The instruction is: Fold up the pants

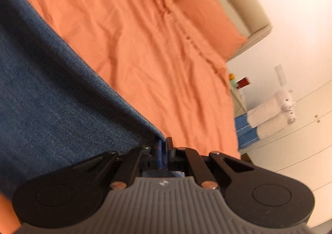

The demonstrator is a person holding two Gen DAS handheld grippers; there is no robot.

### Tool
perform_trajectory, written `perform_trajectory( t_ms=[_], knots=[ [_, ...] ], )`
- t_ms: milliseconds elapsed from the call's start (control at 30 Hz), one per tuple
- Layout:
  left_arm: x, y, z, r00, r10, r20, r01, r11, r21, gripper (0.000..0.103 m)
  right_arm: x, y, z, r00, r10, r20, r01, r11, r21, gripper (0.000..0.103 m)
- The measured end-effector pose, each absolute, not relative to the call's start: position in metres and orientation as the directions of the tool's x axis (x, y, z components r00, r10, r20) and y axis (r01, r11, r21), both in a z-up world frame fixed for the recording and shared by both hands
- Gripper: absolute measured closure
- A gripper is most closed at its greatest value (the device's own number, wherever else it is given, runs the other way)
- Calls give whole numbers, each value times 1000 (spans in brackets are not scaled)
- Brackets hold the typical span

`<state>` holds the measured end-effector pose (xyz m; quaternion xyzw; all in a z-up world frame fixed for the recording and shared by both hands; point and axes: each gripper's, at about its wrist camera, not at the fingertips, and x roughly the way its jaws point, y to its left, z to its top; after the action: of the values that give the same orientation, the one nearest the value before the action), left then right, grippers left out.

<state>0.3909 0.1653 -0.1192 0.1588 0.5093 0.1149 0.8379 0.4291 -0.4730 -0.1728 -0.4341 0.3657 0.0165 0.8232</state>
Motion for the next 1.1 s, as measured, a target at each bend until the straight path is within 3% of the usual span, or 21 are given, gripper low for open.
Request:
perform_trajectory(
  t_ms=[367, 500, 667, 900, 967, 1000, 1033, 1067, 1100],
  knots=[
    [432, 168, -206, 372, 377, -848, 41, 906, 421, 85, 483, -455, -258, 620, -338, -708, -426, 612, -666, 103],
    [424, 167, -195, 408, 382, -829, 14, 906, 424, 92, 475, -454, -257, 635, -340, -694, -415, 607, -677, 103],
    [410, 165, -159, 469, 356, -808, 19, 911, 412, 92, 445, -455, -233, 679, -331, -656, -387, 597, -702, 103],
    [429, 169, -191, 417, 336, -844, 1, 929, 370, 90, 451, -447, -237, 653, -371, -661, -351, 625, -697, 103],
    [429, 172, -194, 425, 346, -837, -17, 927, 375, 75, 450, -445, -238, 648, -376, -662, -326, 648, -688, 103],
    [427, 174, -191, 435, 349, -830, -27, 927, 375, 62, 450, -446, -238, 638, -378, -671, -314, 668, -675, 103],
    [424, 176, -186, 447, 353, -822, -36, 925, 377, 44, 449, -447, -236, 627, -379, -680, -301, 688, -661, 94],
    [420, 177, -179, 464, 356, -811, -44, 924, 381, 37, 448, -448, -233, 627, -378, -681, -289, 699, -654, 72],
    [416, 178, -172, 480, 352, -803, -45, 925, 378, 33, 444, -449, -228, 638, -374, -673, -276, 705, -653, 65]
  ],
)
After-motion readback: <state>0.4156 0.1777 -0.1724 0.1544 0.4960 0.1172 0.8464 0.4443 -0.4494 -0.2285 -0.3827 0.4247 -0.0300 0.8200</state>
